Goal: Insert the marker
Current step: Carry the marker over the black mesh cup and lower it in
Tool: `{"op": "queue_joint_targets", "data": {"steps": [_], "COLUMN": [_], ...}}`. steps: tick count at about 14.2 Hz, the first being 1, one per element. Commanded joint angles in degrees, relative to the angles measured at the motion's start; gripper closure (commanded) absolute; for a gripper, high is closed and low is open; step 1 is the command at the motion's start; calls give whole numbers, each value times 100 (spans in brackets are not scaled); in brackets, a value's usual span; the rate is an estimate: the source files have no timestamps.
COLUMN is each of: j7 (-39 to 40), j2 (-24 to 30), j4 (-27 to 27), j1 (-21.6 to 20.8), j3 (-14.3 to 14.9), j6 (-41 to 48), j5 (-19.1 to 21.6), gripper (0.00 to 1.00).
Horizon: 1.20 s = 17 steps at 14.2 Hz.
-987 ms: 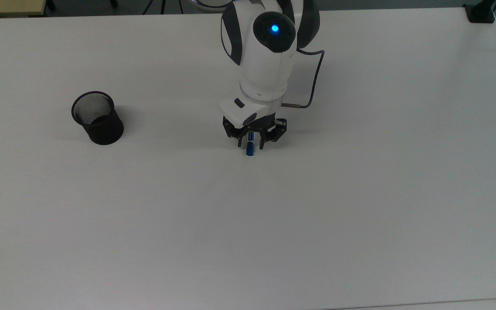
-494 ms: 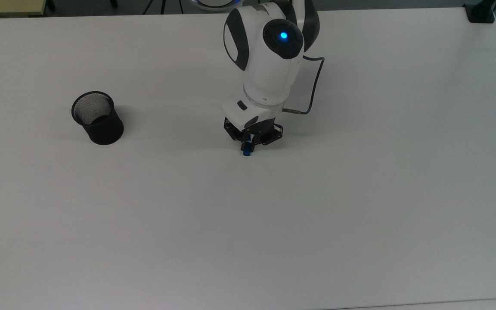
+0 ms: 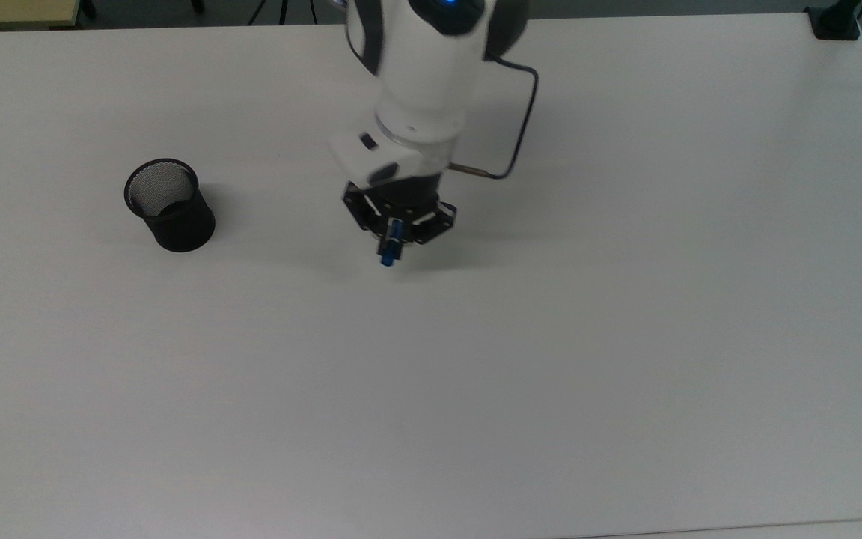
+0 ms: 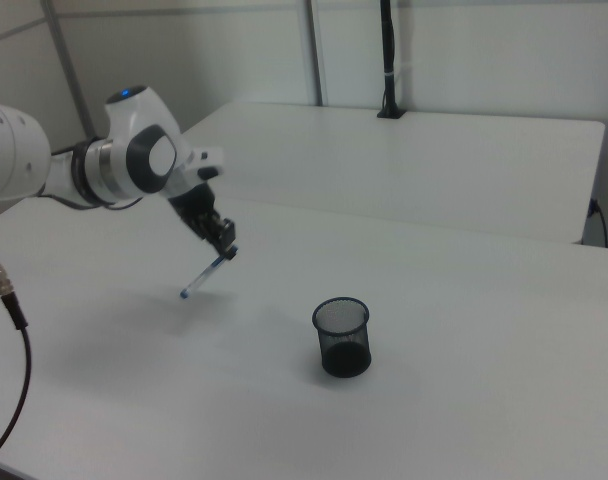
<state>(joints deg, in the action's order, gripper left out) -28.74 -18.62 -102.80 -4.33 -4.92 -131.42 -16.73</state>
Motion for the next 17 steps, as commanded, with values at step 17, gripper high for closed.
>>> {"op": "queue_joint_targets", "data": {"steps": [17], "j7": [1916], "j2": [1150], "j4": [-2226], "j1": [2366], "j3": [483], "j6": [-4761], "j5": [-146], "gripper": [100]}}
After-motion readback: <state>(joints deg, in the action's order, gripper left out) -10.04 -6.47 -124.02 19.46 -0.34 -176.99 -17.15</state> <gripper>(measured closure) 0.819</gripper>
